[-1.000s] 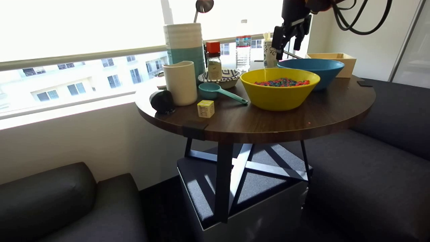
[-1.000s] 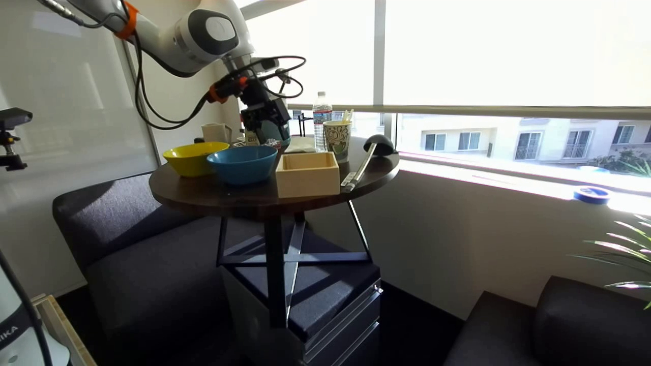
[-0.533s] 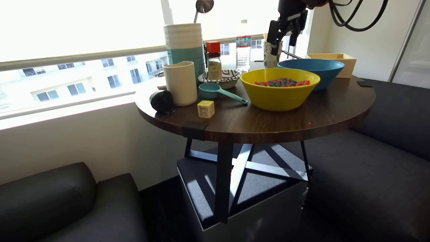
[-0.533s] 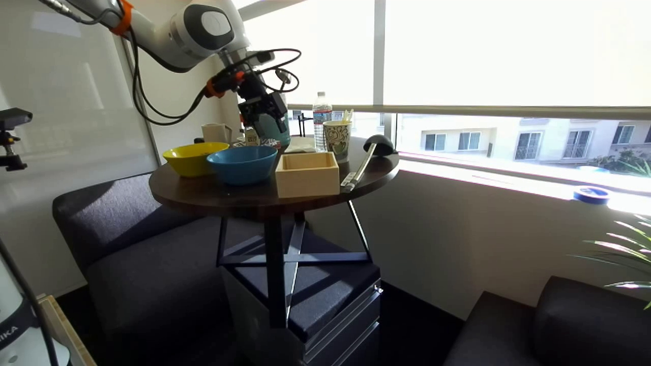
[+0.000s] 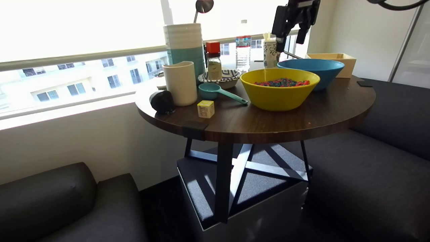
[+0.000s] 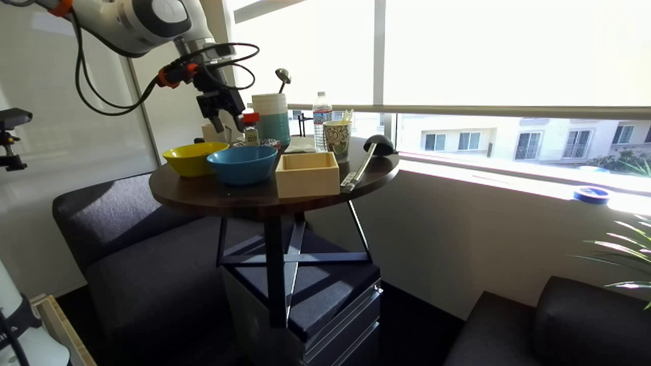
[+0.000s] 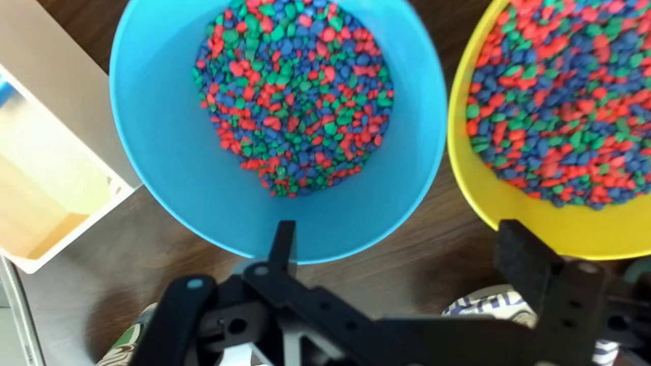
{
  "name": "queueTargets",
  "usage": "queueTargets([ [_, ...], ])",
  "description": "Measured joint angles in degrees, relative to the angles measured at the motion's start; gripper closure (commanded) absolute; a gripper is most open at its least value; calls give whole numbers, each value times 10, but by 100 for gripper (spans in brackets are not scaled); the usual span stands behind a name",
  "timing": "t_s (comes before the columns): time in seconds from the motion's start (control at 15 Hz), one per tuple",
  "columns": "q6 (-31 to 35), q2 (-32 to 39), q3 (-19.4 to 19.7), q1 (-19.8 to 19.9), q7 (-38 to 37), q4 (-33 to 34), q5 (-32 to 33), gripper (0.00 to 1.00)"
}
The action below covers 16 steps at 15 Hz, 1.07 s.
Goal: Switch the positions of the blue bowl and yellow bowl
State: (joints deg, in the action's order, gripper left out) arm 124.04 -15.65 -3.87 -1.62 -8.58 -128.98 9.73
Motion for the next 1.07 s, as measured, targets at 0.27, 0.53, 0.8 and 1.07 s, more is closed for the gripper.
queueTargets([
  [0.27, -20, -78, -17, -7, -21, -61, -6, 0],
  [0.53, -23, -145, -36, -11, -43, -108, -6, 0],
  [0.8, -22, -197, -50, -11, -62, -137, -6, 0],
  [1.07, -21, -213, -52, -11, -65, -147, -6, 0],
])
